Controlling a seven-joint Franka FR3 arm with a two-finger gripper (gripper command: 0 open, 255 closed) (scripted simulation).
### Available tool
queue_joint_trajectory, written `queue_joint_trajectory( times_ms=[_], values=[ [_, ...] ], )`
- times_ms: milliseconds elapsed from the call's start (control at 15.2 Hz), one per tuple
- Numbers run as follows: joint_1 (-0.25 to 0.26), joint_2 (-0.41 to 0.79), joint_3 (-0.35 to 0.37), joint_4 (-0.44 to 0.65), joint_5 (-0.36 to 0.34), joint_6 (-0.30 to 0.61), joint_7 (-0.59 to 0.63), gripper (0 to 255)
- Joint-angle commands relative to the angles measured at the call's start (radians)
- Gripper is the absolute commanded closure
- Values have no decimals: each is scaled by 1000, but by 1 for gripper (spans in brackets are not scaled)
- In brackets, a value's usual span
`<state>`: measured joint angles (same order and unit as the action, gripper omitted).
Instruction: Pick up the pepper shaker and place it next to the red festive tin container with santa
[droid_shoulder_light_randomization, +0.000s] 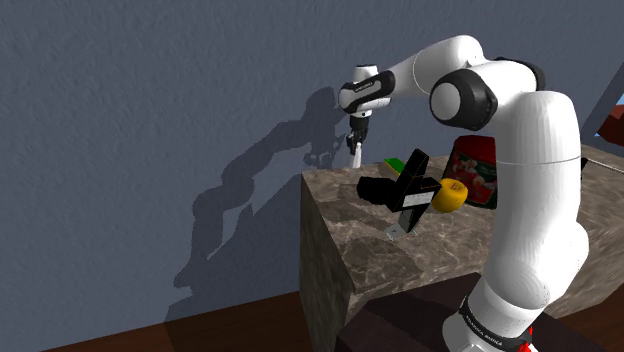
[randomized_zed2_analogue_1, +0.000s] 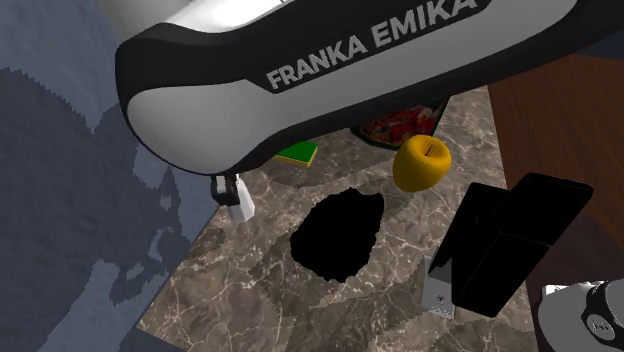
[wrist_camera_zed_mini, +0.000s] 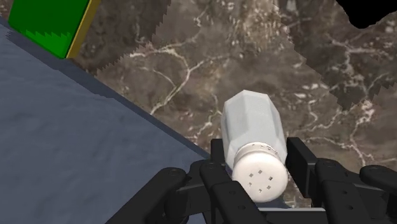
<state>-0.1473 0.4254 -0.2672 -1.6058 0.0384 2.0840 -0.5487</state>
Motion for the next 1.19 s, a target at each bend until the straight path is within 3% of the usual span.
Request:
queue_joint_trajectory(
  times_ms=[0, 1122],
  values=[
    [0, -5, -1, 21, -1, -25, 0, 255],
    [-4, -39, -7, 200, -10, -238, -4, 255]
  ],
)
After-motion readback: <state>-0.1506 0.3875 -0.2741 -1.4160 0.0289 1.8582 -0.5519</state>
